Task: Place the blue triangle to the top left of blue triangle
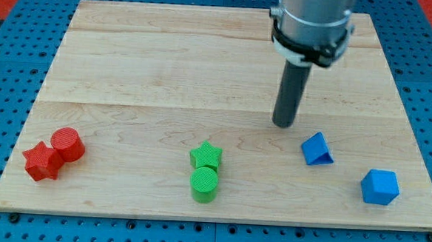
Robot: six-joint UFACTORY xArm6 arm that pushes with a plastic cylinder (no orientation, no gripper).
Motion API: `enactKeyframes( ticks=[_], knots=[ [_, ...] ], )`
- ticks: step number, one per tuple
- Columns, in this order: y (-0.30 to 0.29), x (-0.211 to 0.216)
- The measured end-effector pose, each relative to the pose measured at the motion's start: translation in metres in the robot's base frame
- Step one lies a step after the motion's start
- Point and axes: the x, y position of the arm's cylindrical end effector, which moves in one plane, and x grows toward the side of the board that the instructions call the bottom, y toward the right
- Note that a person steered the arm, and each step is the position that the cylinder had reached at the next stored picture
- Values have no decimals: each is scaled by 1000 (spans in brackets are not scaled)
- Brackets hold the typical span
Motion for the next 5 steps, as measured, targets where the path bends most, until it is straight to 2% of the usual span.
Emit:
enactKeyframes(
  ticks=[1, 3, 4, 5],
  knots=[
    [-1, 25],
    [65, 44],
    [54, 44],
    [4, 72]
  ],
)
